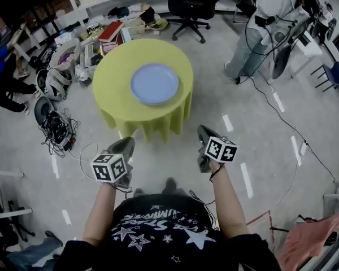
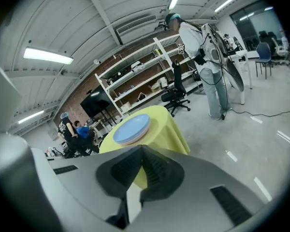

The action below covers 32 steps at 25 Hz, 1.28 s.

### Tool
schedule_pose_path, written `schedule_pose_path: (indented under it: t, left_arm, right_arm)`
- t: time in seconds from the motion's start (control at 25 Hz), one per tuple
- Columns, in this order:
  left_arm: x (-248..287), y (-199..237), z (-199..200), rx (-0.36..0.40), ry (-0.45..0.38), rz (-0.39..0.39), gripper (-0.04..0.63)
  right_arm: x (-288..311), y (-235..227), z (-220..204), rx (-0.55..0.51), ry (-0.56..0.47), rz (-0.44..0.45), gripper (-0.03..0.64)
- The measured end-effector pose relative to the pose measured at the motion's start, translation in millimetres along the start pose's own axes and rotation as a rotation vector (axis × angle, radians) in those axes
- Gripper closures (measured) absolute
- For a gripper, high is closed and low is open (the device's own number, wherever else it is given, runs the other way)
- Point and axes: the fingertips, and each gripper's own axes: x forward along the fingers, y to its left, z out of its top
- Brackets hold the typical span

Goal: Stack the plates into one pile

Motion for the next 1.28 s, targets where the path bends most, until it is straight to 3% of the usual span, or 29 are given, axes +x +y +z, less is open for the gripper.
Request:
schedule_pose_path:
  t: [0.6, 1.28]
  left_arm:
    - [-52, 46, 7, 0.062, 0.011, -0.140, 0.551]
    - [-121, 64, -12, 0.100, 0.009, -0.249, 0.551]
  right_arm:
    - [-13, 104, -22, -0.066, -0.088, -0.070, 0.601]
    - [-65, 167, -86, -0.054, -0.129, -0.162, 0.603]
